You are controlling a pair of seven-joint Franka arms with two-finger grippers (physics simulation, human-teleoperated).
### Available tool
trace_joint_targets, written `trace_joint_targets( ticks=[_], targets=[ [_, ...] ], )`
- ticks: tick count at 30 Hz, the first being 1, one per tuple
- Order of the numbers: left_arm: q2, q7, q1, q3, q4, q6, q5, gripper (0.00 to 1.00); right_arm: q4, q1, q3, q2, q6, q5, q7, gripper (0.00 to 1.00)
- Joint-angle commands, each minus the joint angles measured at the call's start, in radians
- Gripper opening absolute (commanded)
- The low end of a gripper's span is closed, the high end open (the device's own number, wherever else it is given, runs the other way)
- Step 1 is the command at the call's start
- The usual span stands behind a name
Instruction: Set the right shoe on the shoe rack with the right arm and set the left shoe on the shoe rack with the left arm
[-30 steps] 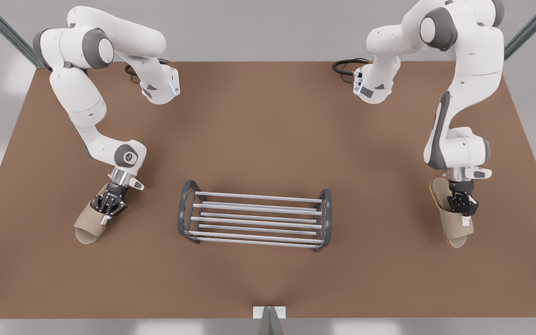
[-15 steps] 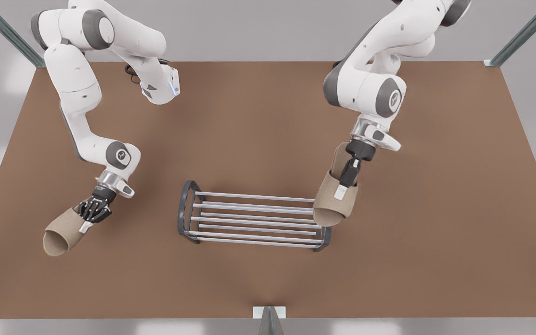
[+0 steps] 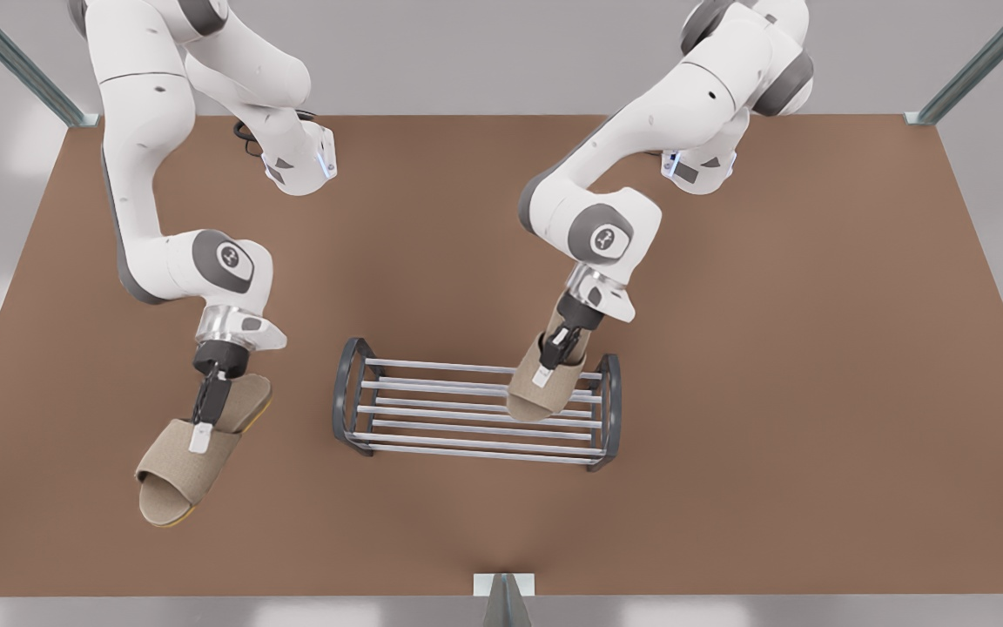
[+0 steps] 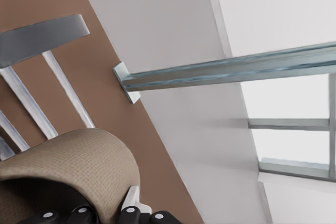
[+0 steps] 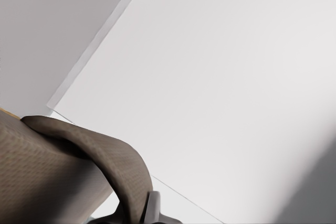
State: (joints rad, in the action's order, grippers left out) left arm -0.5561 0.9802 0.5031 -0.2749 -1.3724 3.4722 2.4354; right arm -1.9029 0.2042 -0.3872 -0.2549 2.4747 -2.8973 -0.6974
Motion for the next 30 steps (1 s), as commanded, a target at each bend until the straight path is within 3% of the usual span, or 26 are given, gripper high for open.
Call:
trace_joint_targets(
  ticks=[1, 4, 8, 10, 11, 14, 15, 16, 22, 24, 26, 27, 28, 29, 30],
  targets=[
    [-0.001, -0.133, 0.0, 0.002, -0.016, -0.018, -0.016, 0.21, 0.059, 0.008, -0.016, 0.0, 0.498, -0.425, -0.817, 0.21],
    [-0.016, -0.141, 0.003, 0.002, -0.025, -0.041, -0.016, 0.21, 0.101, 0.055, -0.082, 0.006, 0.687, -0.329, -0.817, 0.21],
    [-0.03, -0.141, 0.015, 0.019, -0.013, -0.045, -0.019, 0.21, 0.119, -0.009, -0.059, 0.023, 0.79, -0.324, -0.818, 0.21],
    [-0.028, -0.141, 0.015, 0.019, -0.019, -0.048, -0.021, 0.61, 0.122, -0.054, -0.024, 0.037, 0.819, -0.326, -0.82, 0.21],
    [-0.027, -0.141, 0.015, 0.019, -0.02, -0.051, -0.019, 0.69, 0.12, -0.054, -0.022, 0.055, 0.834, -0.329, -0.817, 0.21],
    [-0.024, -0.14, 0.014, 0.02, -0.05, -0.05, -0.024, 0.78, 0.117, -0.094, -0.012, 0.1, 0.849, -0.332, -0.817, 0.21],
    [-0.024, -0.14, 0.014, 0.02, -0.059, -0.05, -0.024, 0.8, 0.122, -0.173, 0.048, 0.103, 0.856, -0.333, -0.817, 0.21],
    [-0.027, -0.14, 0.014, 0.02, -0.063, -0.05, -0.025, 0.87, 0.147, -0.215, 0.077, 0.091, 0.856, -0.335, -0.817, 0.21],
    [0.005, -0.14, 0.015, 0.022, -0.1, -0.048, -0.025, 0.9, 0.278, -0.548, 0.326, -0.018, 0.846, -0.378, -0.804, 0.21],
    [0.136, -0.146, 0.014, 0.031, -0.235, -0.044, -0.018, 0.93, 0.311, -0.624, 0.396, -0.04, 0.846, -0.378, -0.803, 0.21],
    [0.312, -0.147, 0.015, 0.034, -0.341, 0.024, 0.083, 1.0, 0.317, -0.626, 0.398, -0.043, 0.846, -0.387, -0.803, 0.21],
    [0.442, -0.158, 0.014, 0.039, -0.358, 0.03, 0.24, 1.0, 0.321, -0.654, 0.419, -0.052, 0.846, -0.401, -0.803, 0.21],
    [0.669, -0.312, 0.014, 0.049, -0.375, 0.03, 0.344, 1.0, 0.337, -0.695, 0.442, -0.069, 0.846, -0.408, -0.803, 0.21],
    [0.76, -0.448, 0.011, 0.098, -0.329, 0.03, 0.341, 1.0, 0.349, -0.726, 0.461, -0.086, 0.846, -0.408, -0.803, 0.21],
    [0.808, -0.422, 0.006, 0.249, -0.275, 0.03, 0.297, 1.0, 0.369, -0.772, 0.502, -0.107, 0.848, -0.408, -0.803, 0.21]
  ],
)
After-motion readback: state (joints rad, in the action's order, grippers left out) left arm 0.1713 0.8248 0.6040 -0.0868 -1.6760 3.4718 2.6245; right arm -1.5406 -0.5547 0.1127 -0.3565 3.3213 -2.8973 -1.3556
